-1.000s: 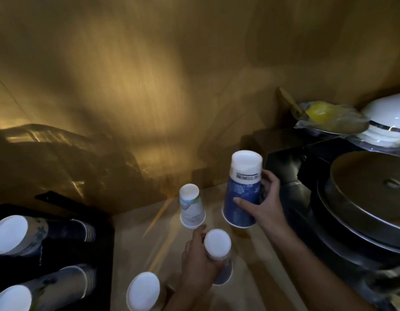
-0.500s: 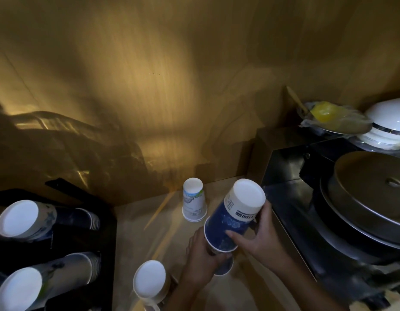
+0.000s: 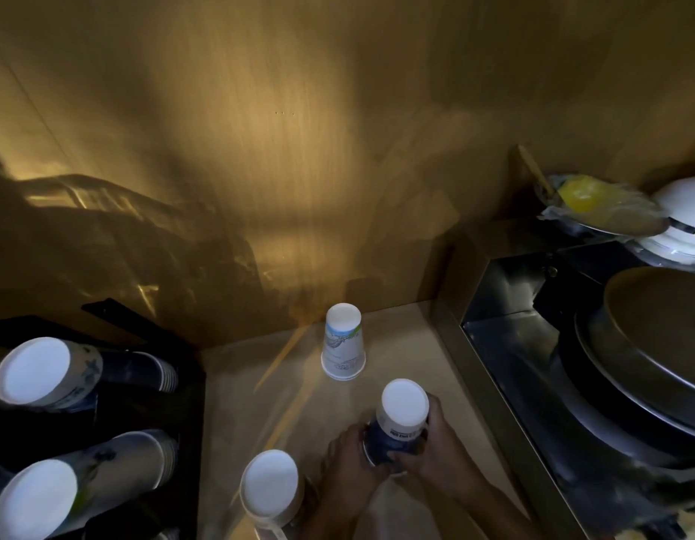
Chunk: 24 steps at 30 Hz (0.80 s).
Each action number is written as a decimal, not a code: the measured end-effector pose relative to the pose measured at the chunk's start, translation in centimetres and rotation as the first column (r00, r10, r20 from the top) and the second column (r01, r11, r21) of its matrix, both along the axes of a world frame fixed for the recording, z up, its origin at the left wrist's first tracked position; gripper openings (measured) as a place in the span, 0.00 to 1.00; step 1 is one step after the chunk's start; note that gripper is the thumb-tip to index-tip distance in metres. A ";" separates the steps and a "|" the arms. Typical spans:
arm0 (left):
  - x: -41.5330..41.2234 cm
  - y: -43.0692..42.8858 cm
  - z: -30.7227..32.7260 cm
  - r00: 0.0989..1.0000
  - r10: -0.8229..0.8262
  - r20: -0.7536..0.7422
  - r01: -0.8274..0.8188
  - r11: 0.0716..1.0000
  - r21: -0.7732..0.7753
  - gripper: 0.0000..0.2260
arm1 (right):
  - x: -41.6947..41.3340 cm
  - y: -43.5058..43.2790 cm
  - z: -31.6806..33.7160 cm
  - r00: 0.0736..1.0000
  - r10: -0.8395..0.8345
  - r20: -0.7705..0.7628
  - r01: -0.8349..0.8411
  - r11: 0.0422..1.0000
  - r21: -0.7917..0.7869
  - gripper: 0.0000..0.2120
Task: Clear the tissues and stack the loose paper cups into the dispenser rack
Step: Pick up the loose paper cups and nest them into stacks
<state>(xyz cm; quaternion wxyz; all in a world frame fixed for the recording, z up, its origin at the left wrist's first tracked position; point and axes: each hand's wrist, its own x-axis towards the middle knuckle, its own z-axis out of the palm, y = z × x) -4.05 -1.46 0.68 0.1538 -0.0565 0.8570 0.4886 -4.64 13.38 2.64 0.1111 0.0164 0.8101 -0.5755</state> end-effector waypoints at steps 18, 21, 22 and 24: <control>-1.3 1.1 3.5 0.965 0.045 -0.257 -0.035 0.998 0.042 0.30 | -2.1 -0.3 1.5 0.985 -0.026 -0.172 0.048 0.991 0.124 0.32; -3.0 0.9 4.2 0.968 0.055 -0.243 -0.057 0.998 0.000 0.29 | -4.0 -0.9 2.0 0.986 -0.005 -0.168 0.025 0.993 0.116 0.32; -3.3 0.9 4.4 0.968 0.047 -0.245 -0.052 0.999 -0.015 0.29 | -4.5 -1.1 2.2 0.985 0.003 -0.171 0.018 0.993 0.121 0.32; -3.8 0.7 4.9 0.964 0.039 -0.262 -0.052 0.998 -0.045 0.29 | -5.4 -1.4 2.3 0.984 0.008 -0.175 0.013 0.993 0.118 0.31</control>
